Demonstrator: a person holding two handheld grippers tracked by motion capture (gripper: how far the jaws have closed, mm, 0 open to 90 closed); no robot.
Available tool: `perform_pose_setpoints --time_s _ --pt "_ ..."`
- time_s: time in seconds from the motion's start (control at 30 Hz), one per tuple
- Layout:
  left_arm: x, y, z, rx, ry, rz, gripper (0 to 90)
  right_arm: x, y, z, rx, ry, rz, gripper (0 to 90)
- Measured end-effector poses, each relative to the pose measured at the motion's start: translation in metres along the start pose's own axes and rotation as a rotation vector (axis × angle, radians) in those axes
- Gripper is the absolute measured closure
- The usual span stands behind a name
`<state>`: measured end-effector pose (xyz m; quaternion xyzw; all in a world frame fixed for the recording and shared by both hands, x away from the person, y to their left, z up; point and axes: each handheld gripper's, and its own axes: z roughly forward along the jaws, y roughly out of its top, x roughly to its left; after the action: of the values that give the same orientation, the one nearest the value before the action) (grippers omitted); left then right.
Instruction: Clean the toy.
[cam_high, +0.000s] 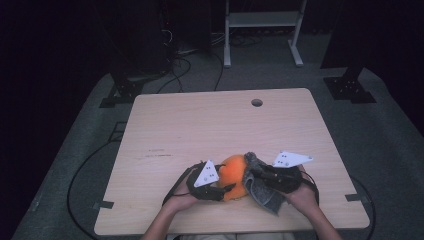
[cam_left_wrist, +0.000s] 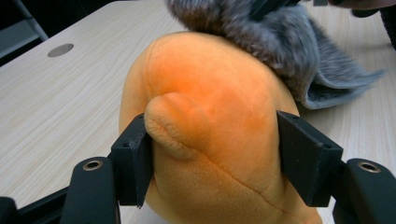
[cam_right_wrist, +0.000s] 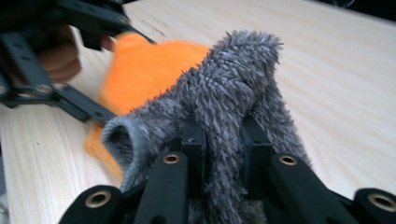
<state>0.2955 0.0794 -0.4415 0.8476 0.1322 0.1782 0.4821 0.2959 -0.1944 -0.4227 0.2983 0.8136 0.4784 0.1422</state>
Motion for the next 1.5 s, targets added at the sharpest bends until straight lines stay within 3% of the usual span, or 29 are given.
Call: perform_pose_setpoints --time_s 0.03,0.07,0.17,0.23,0.37,0.4,0.43,0.47,0.5,0.53,0.63,0.67,0.73,0.77,0.8,0.83,0.87,0.93,1.03,1.07,1.1,1.17,1.27,1.3,1.33,1.37,1.4,1.43,1.5 --pt "0.000 0.000 0.000 0.000 0.000 0.000 33.3 0.000 0.000 0.000 0.000 0.000 0.000 74.7" --pt "0.000 0.000 0.000 -0.001 0.001 -0.002 33.3 -0.010 -0.006 0.002 0.012 0.012 0.047 74.7" --pt "0.000 0.000 0.000 -0.006 0.002 -0.004 33.2 -0.022 -0.014 0.003 0.082 -0.066 0.055 74.6" --pt "-0.001 -0.001 0.001 -0.015 0.005 -0.008 32.2 -0.025 -0.018 0.003 0.107 -0.085 0.061 74.7" --pt "0.000 -0.002 0.001 -0.017 0.003 -0.010 31.8 -0.022 -0.014 -0.001 0.073 -0.083 0.053 74.8" --pt "-0.001 -0.002 0.001 -0.018 0.003 -0.005 31.8 -0.018 -0.007 -0.005 0.016 -0.043 0.047 74.4" --pt "-0.001 -0.002 0.001 -0.018 0.003 -0.005 31.8 -0.018 -0.007 -0.005 0.016 -0.043 0.047 74.4" --pt "-0.003 -0.001 0.002 -0.025 0.005 0.004 31.8 -0.013 0.002 -0.009 -0.044 0.021 0.047 74.2" --pt "-0.004 -0.001 0.002 -0.026 0.004 0.014 31.7 -0.011 0.006 -0.009 -0.065 0.051 0.048 74.2" --pt "-0.004 -0.001 0.002 -0.026 0.004 0.014 31.3 -0.008 0.009 -0.007 -0.067 0.065 0.043 74.2" --pt "-0.007 0.002 0.002 -0.025 0.002 0.026 27.1 -0.005 0.009 -0.002 -0.029 0.040 0.008 74.7" --pt "-0.006 0.003 0.001 -0.026 -0.011 0.017 21.6 -0.008 0.003 0.004 -0.014 0.040 0.025 75.2" --pt "0.004 0.007 -0.002 -0.049 -0.037 -0.115 15.5 -0.011 -0.001 0.003 -0.018 0.042 0.048 75.2" --pt "0.004 0.007 -0.002 -0.049 -0.037 -0.115 12.4 -0.010 -0.001 0.002 -0.017 0.038 0.042 75.2" --pt "0.008 0.008 -0.002 -0.029 -0.023 -0.185 13.5 -0.009 -0.001 0.002 -0.014 0.031 0.031 75.3" --pt "0.008 0.008 -0.002 -0.029 -0.023 -0.185 19.5 -0.009 -0.001 0.002 -0.014 0.031 0.031 75.3" --pt "0.007 0.006 -0.002 -0.027 -0.016 -0.161 19.5 -0.008 -0.001 0.001 -0.013 0.030 0.021 75.2" --pt "0.002 0.005 0.000 -0.036 0.005 -0.119 31.2 -0.013 -0.002 -0.001 -0.003 0.032 0.032 75.0" --pt "0.000 0.006 0.000 -0.033 0.005 -0.094 33.8 -0.021 -0.006 -0.001 0.028 -0.005 0.045 75.0" --pt "-0.002 0.006 0.000 -0.036 -0.005 -0.065 34.1 -0.031 -0.011 0.000 0.075 -0.061 0.063 75.3" --pt "-0.002 0.006 0.000 -0.036 -0.005 -0.065 34.3 -0.031 -0.011 0.000 0.075 -0.061 0.063 75.3" --pt "-0.007 0.007 0.000 -0.037 -0.019 -0.004 34.3 -0.034 -0.010 -0.007 0.059 -0.059 0.067 75.6" --pt "-0.014 0.009 0.002 -0.050 -0.033 0.058 34.5 -0.018 0.009 -0.020 -0.017 0.018 0.005 75.6" --pt "-0.014 0.009 0.002 -0.050 -0.033 0.058 34.6 -0.018 0.009 -0.020 -0.017 0.018 0.005 75.6" --pt "-0.019 0.011 0.004 -0.046 -0.041 0.104 34.6 -0.001 0.022 -0.023 -0.045 0.083 -0.059 75.5" --pt "-0.019 0.011 0.004 -0.046 -0.041 0.104 34.6 -0.001 0.022 -0.023 -0.045 0.083 -0.059 75.5" --pt "-0.021 0.012 0.003 -0.030 -0.036 0.131 34.6 0.015 0.027 -0.018 -0.026 0.085 -0.120 75.3" --pt "-0.021 0.012 0.003 -0.021 -0.031 0.139 34.6 0.019 0.027 -0.014 -0.009 0.072 -0.145 75.2" --pt "-0.020 0.011 0.003 -0.023 -0.029 0.135 34.6 0.018 0.025 -0.011 -0.001 0.062 -0.149 75.3"
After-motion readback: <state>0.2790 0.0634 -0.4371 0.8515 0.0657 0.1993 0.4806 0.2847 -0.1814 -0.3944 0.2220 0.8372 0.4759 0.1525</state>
